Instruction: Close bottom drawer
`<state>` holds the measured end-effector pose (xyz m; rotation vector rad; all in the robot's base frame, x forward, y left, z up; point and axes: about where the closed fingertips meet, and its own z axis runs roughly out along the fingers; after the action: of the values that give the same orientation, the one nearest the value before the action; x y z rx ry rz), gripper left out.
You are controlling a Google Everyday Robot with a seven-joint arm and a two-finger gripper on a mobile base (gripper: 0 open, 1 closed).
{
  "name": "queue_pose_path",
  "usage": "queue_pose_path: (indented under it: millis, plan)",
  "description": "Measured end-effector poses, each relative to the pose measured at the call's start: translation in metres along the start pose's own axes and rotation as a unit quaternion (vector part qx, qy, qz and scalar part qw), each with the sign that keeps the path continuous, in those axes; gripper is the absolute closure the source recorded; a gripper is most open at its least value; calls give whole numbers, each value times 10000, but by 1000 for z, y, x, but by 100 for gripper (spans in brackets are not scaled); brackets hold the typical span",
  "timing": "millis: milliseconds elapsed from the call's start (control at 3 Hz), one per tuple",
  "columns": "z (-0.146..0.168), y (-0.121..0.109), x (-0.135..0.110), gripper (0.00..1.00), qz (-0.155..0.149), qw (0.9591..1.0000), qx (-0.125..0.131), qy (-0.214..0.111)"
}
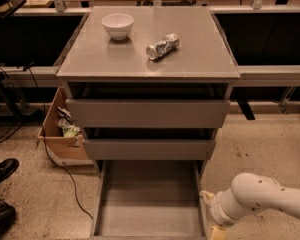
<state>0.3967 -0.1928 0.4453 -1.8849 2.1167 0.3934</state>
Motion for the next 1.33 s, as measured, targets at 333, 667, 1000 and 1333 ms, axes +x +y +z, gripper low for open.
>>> queue_pose_path:
  millis: [333,667,1000,1333]
  plan:
    - [54,3,24,0,-86,9997,-136,-179]
    - [116,8,44,0,-141,9985,-339,-409]
    - [152,14,51,0,-111,9973,-488,-543]
    - [157,17,51,0,-92,9970,-524,-566]
